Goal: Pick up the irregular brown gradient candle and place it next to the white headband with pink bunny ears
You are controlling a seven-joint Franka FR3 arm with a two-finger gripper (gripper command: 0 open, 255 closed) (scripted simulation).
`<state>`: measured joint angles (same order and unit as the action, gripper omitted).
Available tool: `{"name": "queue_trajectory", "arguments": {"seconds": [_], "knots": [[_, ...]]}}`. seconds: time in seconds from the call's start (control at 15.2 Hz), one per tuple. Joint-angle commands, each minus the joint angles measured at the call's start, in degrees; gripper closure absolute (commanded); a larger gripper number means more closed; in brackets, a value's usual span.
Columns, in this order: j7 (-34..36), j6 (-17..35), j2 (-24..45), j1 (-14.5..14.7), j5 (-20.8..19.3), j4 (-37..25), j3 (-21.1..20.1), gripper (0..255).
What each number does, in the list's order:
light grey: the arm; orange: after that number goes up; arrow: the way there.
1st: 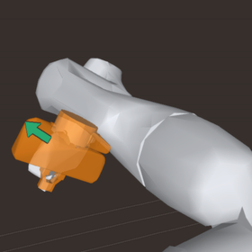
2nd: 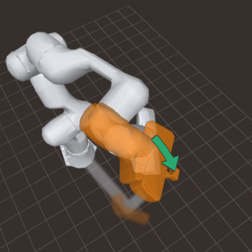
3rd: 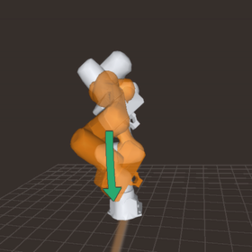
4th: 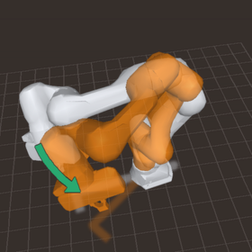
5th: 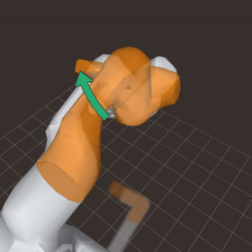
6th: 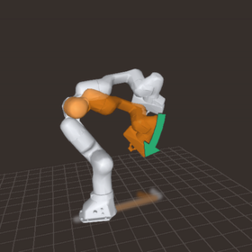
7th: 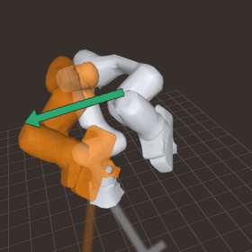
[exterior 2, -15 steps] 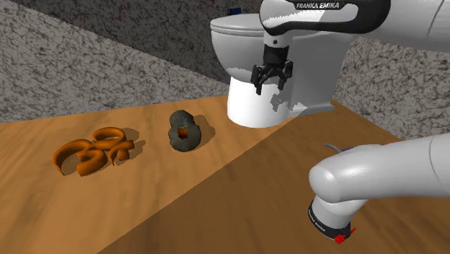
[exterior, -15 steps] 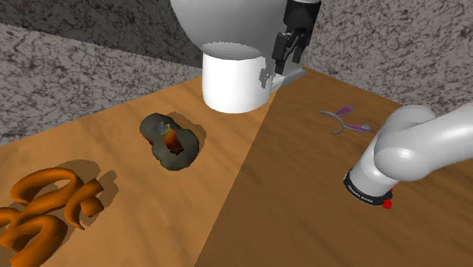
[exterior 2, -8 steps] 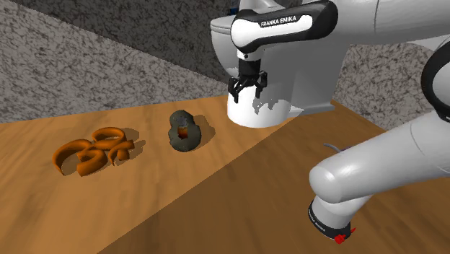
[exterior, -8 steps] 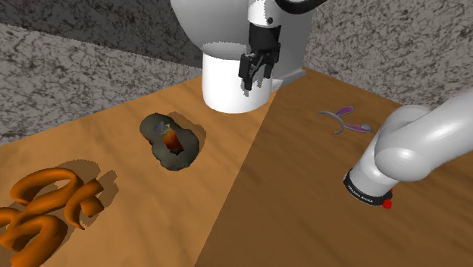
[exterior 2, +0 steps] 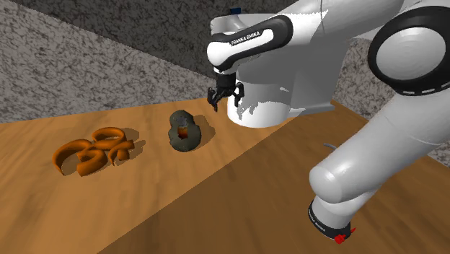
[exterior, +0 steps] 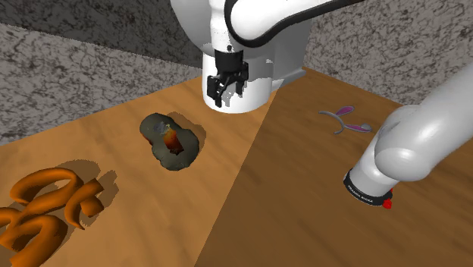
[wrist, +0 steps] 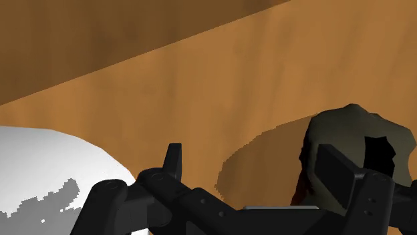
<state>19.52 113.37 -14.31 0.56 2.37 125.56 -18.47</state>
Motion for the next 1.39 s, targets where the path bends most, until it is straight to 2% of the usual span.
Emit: {"name": "queue_trajectory", "arguments": {"seconds": [0.0,0.4,0.86,1.32], "knots": [[2.5,1.3,4.5,0.2,-1.2,-2.9,-1.5,0],[9.4,4.6,18.2,1.6,-6.6,-11.8,-4.3,0],[16.4,4.8,34.8,6.1,-13.7,-26.0,-4.4,0],[17.1,8.6,36.9,6.4,-14.8,-24.2,-3.8,0]]}}
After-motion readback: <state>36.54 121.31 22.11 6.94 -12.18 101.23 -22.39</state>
